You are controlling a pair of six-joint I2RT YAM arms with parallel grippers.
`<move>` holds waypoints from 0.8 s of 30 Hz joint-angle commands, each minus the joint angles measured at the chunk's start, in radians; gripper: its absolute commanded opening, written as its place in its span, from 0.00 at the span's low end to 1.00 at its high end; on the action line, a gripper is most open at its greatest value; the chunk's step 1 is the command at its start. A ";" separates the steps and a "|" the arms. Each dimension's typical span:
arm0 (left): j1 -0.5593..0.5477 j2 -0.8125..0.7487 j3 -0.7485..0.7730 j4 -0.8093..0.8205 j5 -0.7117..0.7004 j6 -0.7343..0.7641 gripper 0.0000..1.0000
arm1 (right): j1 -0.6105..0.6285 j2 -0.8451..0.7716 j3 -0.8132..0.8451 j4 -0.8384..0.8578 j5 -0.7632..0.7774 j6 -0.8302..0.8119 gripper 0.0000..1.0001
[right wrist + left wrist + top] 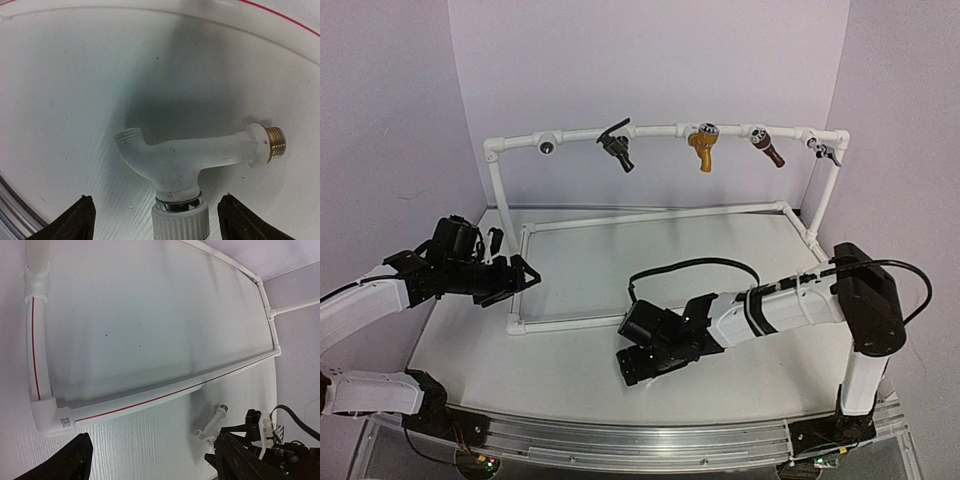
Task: Install the water faucets
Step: Pick up the water faucet from the center of the board, then pass from the right arm to the left
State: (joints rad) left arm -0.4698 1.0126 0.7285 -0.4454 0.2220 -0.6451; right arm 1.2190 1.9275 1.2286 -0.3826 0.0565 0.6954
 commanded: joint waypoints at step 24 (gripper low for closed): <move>-0.024 0.159 -0.086 0.538 0.647 -0.239 0.85 | 0.060 -0.156 0.025 0.336 -0.047 -1.078 0.00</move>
State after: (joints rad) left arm -0.4743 1.1345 0.6453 -0.0697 0.7261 -0.8264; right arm 1.2735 1.7946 1.1689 -0.1548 0.1132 -0.1541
